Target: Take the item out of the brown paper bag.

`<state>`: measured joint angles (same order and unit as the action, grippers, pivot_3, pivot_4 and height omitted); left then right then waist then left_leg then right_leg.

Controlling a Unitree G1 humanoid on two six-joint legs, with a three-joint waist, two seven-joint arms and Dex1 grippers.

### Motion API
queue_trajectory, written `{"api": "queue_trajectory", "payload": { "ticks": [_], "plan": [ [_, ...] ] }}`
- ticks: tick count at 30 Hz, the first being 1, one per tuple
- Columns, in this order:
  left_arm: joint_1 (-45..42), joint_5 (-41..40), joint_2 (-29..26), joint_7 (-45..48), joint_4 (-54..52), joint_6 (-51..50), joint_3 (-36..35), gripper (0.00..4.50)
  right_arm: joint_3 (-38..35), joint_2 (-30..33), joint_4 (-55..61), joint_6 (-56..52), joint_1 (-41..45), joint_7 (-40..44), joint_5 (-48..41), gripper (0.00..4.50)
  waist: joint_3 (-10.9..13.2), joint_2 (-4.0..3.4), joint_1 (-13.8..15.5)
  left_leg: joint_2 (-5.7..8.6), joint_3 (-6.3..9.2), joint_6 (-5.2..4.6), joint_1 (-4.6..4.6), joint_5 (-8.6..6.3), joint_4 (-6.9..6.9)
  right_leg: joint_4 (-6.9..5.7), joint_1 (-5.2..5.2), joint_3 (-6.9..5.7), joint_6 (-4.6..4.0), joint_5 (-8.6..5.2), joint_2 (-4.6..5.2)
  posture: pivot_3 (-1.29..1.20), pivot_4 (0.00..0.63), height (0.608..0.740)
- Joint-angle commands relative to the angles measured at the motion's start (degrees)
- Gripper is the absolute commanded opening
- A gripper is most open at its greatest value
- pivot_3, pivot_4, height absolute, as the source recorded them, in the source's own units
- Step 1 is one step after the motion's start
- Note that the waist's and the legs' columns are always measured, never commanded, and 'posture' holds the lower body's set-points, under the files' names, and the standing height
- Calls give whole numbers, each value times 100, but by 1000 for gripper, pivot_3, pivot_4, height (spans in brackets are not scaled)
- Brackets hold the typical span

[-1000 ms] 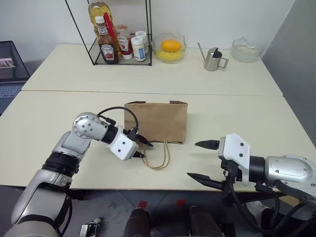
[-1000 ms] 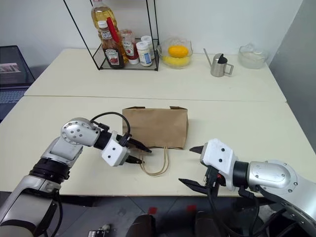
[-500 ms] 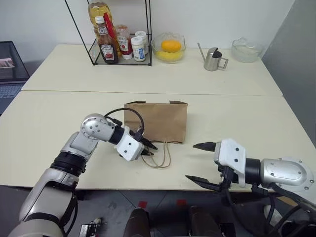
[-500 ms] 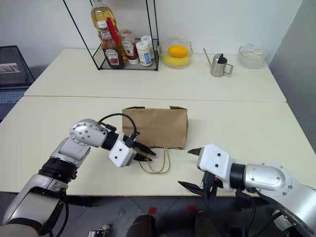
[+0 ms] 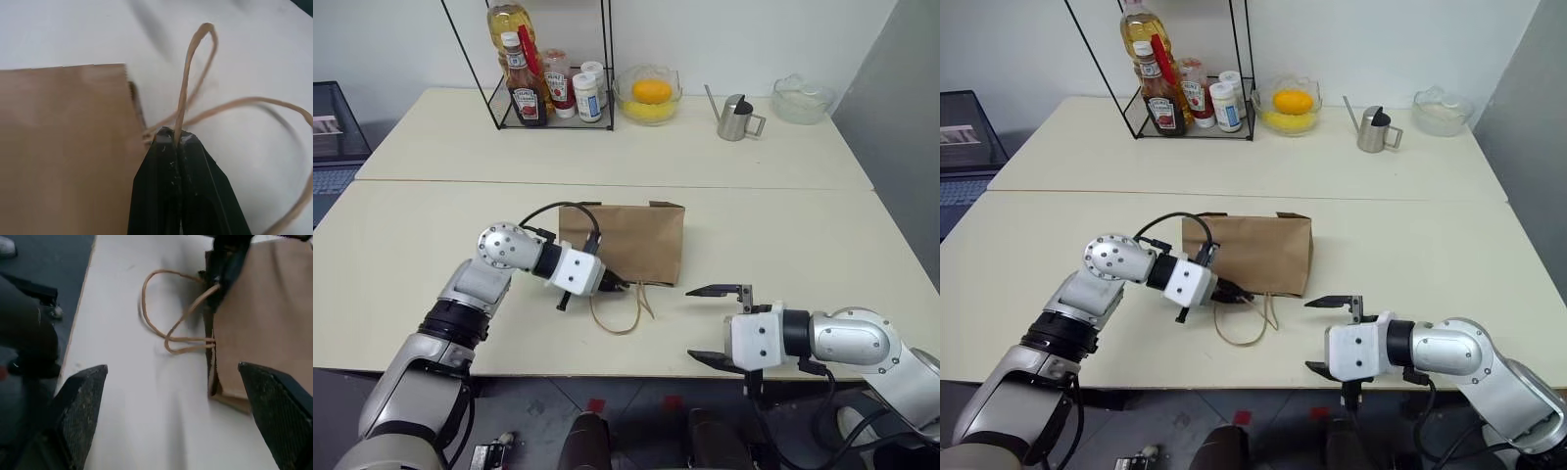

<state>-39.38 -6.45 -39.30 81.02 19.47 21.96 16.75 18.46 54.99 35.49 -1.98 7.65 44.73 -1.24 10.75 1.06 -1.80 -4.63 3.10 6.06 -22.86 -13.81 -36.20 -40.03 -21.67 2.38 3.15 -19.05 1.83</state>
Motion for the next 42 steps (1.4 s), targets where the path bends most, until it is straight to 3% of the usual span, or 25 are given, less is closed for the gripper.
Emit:
{"api": "queue_trajectory", "payload": {
  "ticks": [1, 10, 21, 35, 38, 42],
  "plan": [
    [-72, -189, -124, -227, -260, -570, -380, 30, -40, -257, -238, 1288, -34, -111, 481, 4500, 0, 0, 0, -1, 0, 0, 1, 0, 0, -1, 0, 0, 0, 0, 0, 0, 150, 740],
    [44, -577, 23, -491, -661, -1835, -688, 30, 410, -1002, -1187, 2993, 255, -75, 1332, 4500, 0, 0, 2, -2, 0, 3, 6, 1, 0, -1, 6, 0, 0, 0, -2, 0, 150, 740],
    [123, -544, 41, -387, -571, -1719, -703, 30, 1022, -2061, -2450, 2973, 1295, -64, 2347, 4500, 0, 0, 2, -3, 1, 21, 14, 12, 2, -2, 11, -1, -1, 0, -3, 0, 150, 740],
    [120, -601, 61, -476, -805, -1953, -747, 30, 1520, -2899, -3404, 2876, 1882, -381, 3418, 4500, 0, 0, -1, -4, 1, 21, 19, 11, 3, -4, 14, -1, -1, 0, -4, 0, 150, 740],
    [83, -648, 82, -525, -899, -2101, -783, 0, 1527, -2988, -3421, 2761, 1848, -403, 3459, 3881, 0, 0, -1, -4, 1, 20, 20, 11, 3, -4, 16, 0, -1, 0, -3, 0, 150, 740],
    [36, -700, 66, -557, -1035, -2285, -823, 0, 1493, -3060, -3494, 2587, 1804, -440, 3477, 2429, 0, 0, -1, -4, 1, 20, 20, 11, 2, -5, 16, 0, -1, 0, -3, 0, 150, 740]
  ]
}}
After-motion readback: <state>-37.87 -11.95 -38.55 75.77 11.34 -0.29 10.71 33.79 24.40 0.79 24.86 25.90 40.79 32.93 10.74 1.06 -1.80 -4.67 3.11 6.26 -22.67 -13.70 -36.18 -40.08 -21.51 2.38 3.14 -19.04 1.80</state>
